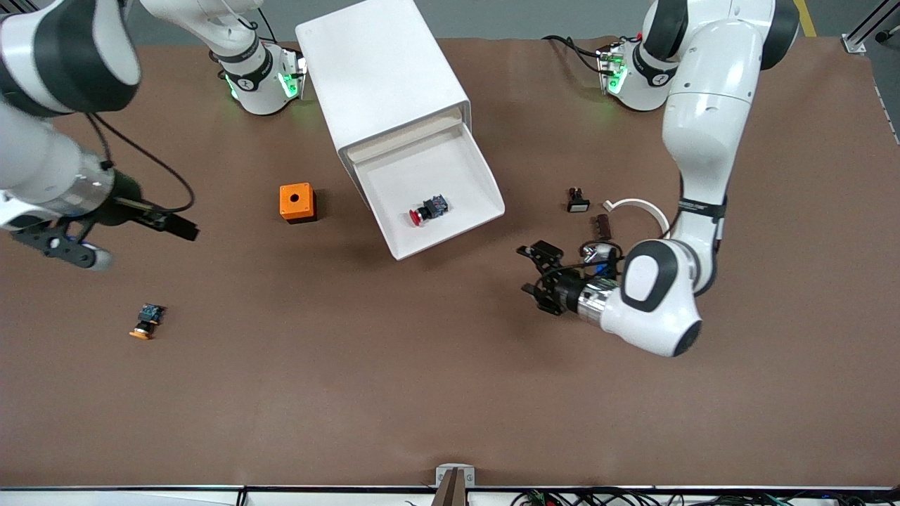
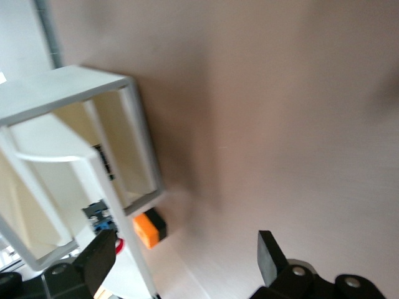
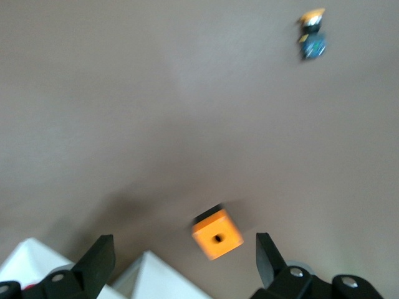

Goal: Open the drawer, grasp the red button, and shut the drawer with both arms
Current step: 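Withdraw the left gripper while the right gripper reaches toward the drawer, then lower the right gripper into the drawer and grasp the red button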

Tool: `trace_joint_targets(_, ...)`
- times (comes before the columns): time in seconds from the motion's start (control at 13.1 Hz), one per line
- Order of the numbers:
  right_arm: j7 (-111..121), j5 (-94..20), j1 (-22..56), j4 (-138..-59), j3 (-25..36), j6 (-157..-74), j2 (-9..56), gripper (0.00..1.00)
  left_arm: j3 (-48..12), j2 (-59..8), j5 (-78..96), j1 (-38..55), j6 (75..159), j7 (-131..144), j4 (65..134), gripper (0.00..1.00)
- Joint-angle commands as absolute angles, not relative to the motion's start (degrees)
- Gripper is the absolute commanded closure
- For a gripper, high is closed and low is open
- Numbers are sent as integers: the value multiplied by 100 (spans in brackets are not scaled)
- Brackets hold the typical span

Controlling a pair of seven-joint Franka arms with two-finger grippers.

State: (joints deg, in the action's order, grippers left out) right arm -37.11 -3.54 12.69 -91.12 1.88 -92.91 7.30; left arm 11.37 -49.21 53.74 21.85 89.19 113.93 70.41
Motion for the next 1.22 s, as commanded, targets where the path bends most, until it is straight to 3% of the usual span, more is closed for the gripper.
trace_joint_targets(0.0,-5189,-439,2062,-9219,255,-9561,685,0,1598,-4711,5134,2188,8859,10725,7040,0)
trace_joint_targets(0.53,-8759,-325,4164,-9413,272,-11213,1712,0,1828,-3517,2446,2268,8860,8627,7049,0)
trace_joint_targets(1.14,-10099,0,4878,-9404,264,-11909,2584,0,1819,-2927,1775,2312,8815,7472,7058,0)
